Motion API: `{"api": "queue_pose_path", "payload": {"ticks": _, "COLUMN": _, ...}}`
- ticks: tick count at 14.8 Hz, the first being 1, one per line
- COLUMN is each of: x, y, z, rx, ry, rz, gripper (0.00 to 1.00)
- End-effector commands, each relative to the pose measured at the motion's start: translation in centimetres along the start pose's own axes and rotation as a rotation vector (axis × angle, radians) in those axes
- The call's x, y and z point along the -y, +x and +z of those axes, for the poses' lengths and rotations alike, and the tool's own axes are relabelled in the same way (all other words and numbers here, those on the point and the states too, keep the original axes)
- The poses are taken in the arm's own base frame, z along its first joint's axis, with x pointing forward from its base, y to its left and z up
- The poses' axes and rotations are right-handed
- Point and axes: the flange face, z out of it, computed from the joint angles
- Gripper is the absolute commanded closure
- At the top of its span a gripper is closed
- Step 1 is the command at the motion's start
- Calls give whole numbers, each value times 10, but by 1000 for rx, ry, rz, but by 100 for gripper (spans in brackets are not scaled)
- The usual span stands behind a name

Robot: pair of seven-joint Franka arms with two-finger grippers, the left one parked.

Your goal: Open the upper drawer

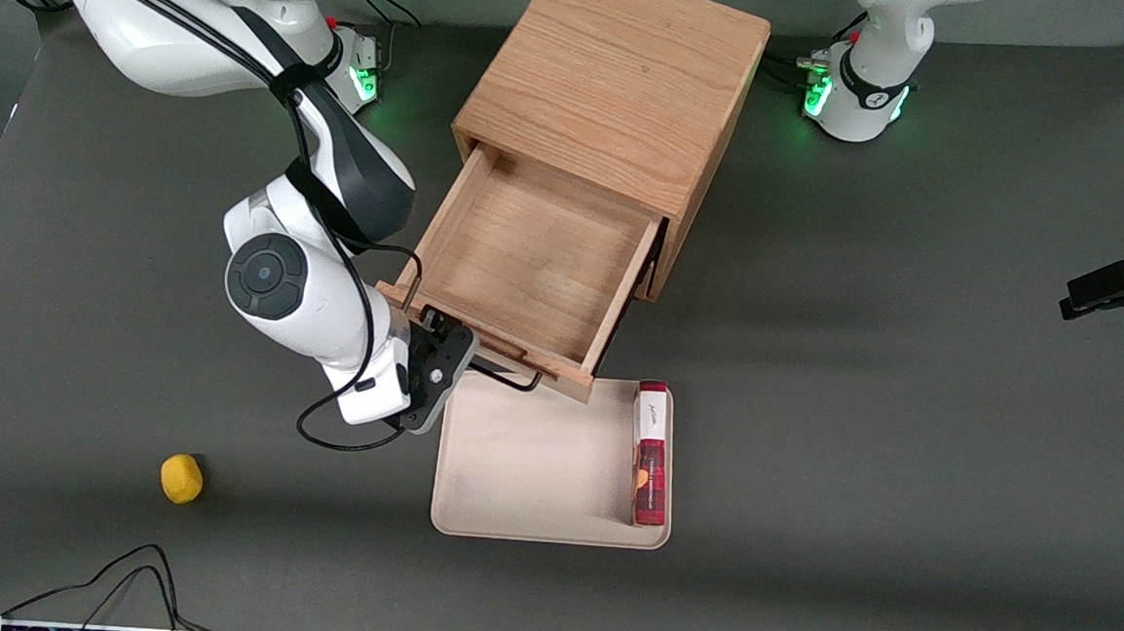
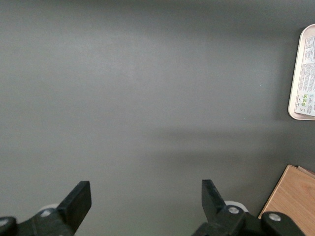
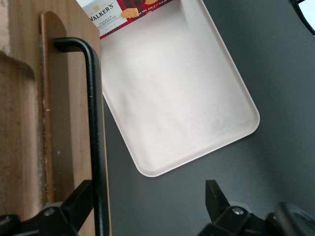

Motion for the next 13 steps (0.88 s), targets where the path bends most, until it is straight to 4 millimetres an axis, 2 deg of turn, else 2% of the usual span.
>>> {"api": "queue_pose_path", "payload": {"ticks": 1, "x": -4, "y": 6, "z": -4, "rx": -25, "ry": -11, "rz": -18, "gripper": 0}}
{"api": "queue_pose_path", "payload": {"ticks": 4, "x": 1, "y": 9, "z": -26, "rx": -53, "ry": -20, "rz": -14, "gripper": 0}}
{"api": "queue_pose_path", "payload": {"ticks": 6, "x": 3, "y": 5, "z": -65, "rx": -112, "ry": -20, "rz": 22, "gripper": 0}}
{"api": "queue_pose_path", "payload": {"ticks": 9, "x": -22, "y": -33, "z": -142, "rx": -194, "ry": -74, "rz": 163, "gripper": 0}}
{"api": "queue_pose_path", "payload": {"ticks": 10, "x": -28, "y": -49, "z": -175, "rx": -248, "ry": -74, "rz": 210, "gripper": 0}}
{"api": "queue_pose_path", "payload": {"ticks": 11, "x": -23, "y": -65, "z": -206, "rx": -275, "ry": -90, "rz": 240, "gripper": 0}}
{"api": "queue_pose_path", "payload": {"ticks": 13, "x": -19, "y": -108, "z": -234, "rx": -256, "ry": -139, "rz": 311, "gripper": 0}}
